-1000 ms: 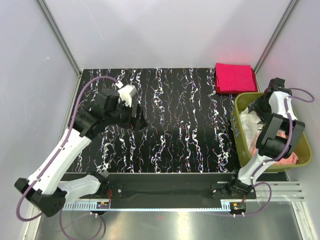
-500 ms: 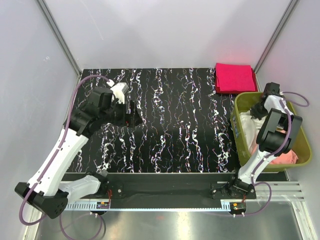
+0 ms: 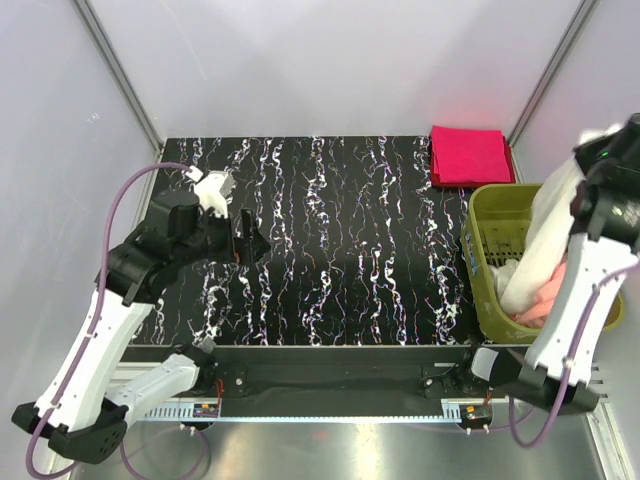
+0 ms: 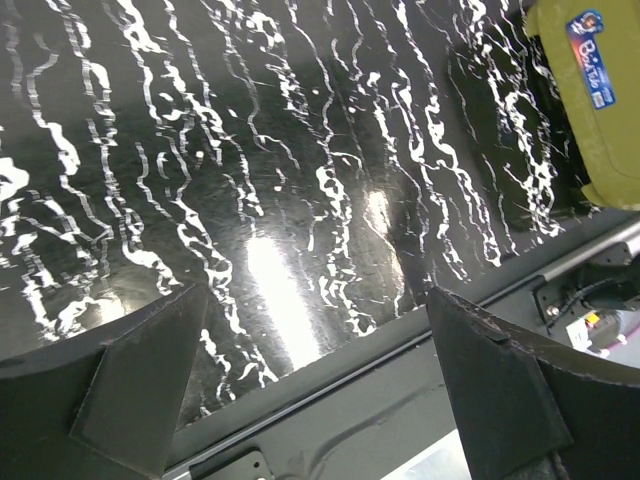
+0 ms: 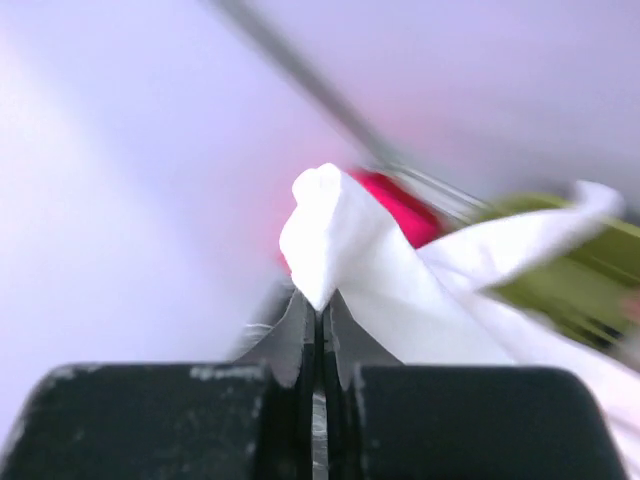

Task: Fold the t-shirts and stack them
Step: Move the tshirt to the center of the board, then flatten the tshirt out

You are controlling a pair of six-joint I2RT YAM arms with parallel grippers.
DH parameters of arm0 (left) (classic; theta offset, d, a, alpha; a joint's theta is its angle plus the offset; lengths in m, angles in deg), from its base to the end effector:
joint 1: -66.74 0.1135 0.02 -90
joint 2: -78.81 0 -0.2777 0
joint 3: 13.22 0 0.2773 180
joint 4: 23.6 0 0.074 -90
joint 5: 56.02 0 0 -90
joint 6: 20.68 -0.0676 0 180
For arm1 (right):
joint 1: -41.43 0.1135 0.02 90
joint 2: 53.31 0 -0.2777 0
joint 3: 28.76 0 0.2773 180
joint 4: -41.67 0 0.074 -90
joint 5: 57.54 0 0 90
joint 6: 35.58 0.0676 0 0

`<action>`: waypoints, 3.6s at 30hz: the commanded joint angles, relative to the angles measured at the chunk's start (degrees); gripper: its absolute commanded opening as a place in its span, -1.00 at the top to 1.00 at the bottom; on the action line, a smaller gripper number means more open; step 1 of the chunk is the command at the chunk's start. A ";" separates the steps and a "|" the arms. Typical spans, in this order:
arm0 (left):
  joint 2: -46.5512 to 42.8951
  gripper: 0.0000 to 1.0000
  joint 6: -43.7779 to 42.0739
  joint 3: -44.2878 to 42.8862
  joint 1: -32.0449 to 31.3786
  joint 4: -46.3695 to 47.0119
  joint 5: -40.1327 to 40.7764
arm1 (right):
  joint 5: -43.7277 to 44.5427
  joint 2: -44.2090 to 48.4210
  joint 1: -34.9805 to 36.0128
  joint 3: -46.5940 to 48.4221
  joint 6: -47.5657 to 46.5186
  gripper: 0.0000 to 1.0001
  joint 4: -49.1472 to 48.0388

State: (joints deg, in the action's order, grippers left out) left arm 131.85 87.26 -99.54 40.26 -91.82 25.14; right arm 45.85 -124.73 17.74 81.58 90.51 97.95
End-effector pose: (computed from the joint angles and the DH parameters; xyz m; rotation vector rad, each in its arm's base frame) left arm 0.1746 -0.0986 0.4069 0.2563 2.2229 -0.6005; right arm 0.2507 -0.1271 0.5092 1.0655 1.5318 -0.0694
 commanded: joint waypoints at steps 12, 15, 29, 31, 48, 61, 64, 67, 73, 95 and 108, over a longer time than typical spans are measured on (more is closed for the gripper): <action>-1.97 -0.97 3.24 0.09 0.55 0.18 4.69 | -43.09 -6.80 27.39 24.94 23.74 1.00 -36.30; -2.24 -0.97 5.35 -1.67 1.17 -1.14 8.74 | -43.53 -10.83 39.73 25.20 22.10 1.00 -42.37; -1.89 -0.97 11.17 -5.99 1.52 -9.06 22.16 | -46.64 -14.98 63.95 -14.18 7.18 -0.63 -20.12; 2.41 -0.97 8.71 -5.28 1.61 -6.43 16.25 | -31.97 -13.58 60.27 -12.94 0.13 -0.99 -6.32; 44.41 -0.98 13.97 2.98 0.55 6.58 2.87 | -2.84 -7.77 42.58 -31.83 -11.48 -0.85 18.00; 51.38 1.00 14.50 7.73 6.87 16.17 -4.96 | -3.90 -22.44 39.85 -29.22 -11.22 -0.17 7.10; 48.14 1.00 13.27 6.33 11.00 13.46 -1.81 | -2.84 -25.17 39.77 -23.78 -12.80 0.84 8.15; 40.06 1.00 10.38 2.22 15.31 9.42 7.92 | -4.85 -26.58 39.68 -14.23 -14.47 1.00 8.77; 30.29 1.00 2.73 -12.98 21.12 2.64 16.04 | -9.95 -34.30 40.73 18.44 -17.81 1.00 17.70; 13.92 -0.86 13.28 10.46 23.49 -1.68 18.62 | -32.68 -24.54 40.63 -18.74 -4.55 -0.49 4.03; 19.55 -0.15 10.81 12.65 23.76 5.80 7.02 | -27.98 -22.26 40.48 -40.18 6.44 0.19 -4.75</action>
State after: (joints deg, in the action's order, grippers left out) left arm 150.60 100.48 -86.62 63.69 -90.99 36.96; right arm 16.78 -147.41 63.82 43.49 91.80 99.16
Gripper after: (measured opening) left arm 0.564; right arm 0.386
